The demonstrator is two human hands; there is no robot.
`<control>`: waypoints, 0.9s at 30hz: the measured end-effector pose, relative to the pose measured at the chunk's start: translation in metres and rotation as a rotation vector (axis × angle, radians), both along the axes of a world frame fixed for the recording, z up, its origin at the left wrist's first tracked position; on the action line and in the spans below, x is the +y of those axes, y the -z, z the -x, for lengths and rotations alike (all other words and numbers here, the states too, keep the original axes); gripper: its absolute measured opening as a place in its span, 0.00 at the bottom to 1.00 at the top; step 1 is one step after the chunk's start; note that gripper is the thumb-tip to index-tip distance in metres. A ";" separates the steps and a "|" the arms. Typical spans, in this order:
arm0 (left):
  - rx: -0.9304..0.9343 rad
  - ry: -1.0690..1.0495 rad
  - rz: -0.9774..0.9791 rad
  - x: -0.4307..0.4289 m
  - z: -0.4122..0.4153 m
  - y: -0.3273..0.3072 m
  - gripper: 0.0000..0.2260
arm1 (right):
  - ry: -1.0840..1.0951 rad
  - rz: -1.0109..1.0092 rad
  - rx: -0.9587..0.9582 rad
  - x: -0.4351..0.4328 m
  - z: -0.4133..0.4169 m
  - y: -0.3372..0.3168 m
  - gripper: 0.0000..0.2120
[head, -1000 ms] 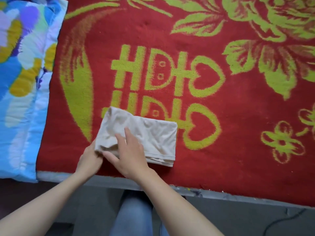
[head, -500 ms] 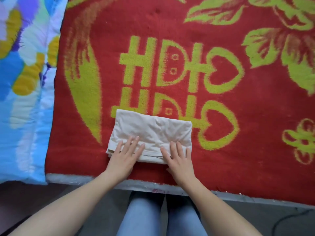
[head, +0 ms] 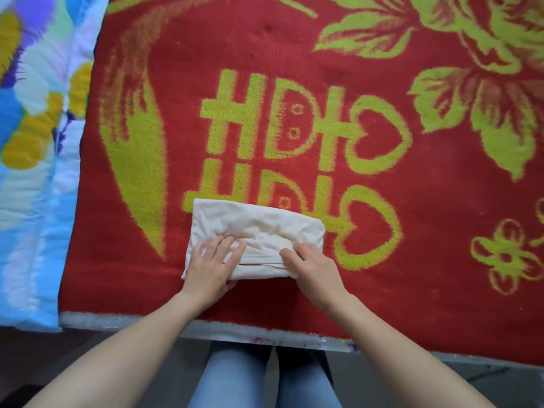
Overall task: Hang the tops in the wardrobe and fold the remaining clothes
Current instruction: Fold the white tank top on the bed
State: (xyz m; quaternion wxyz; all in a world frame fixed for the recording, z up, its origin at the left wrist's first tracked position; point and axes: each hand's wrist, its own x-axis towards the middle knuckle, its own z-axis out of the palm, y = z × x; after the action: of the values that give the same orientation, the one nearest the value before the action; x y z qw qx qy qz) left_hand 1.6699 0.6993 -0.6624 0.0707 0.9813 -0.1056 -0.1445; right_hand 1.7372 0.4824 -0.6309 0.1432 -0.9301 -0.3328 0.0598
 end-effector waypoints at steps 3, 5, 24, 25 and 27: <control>-0.210 -0.010 0.063 -0.007 -0.015 -0.001 0.19 | -0.114 0.041 -0.038 -0.010 -0.004 -0.013 0.15; -0.289 0.009 0.098 -0.010 -0.026 -0.006 0.14 | -0.186 0.122 -0.065 -0.016 -0.010 -0.024 0.16; -0.534 -0.845 -0.301 -0.001 0.141 -0.226 0.15 | -1.133 -0.018 -0.604 0.111 -0.007 -0.239 0.29; -0.529 -0.908 -0.340 -0.007 0.161 -0.237 0.15 | -1.194 -0.071 -0.622 0.120 0.007 -0.249 0.31; -0.519 -1.023 -0.413 -0.022 0.206 -0.259 0.11 | -1.322 -0.164 -0.685 0.138 0.039 -0.270 0.33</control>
State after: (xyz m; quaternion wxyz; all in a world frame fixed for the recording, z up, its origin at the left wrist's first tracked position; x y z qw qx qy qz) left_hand 1.4644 0.6769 -0.4031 -0.0886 0.9043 0.3956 0.1340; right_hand 1.6980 0.6200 -0.3608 0.0348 -0.4890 -0.8519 -0.1845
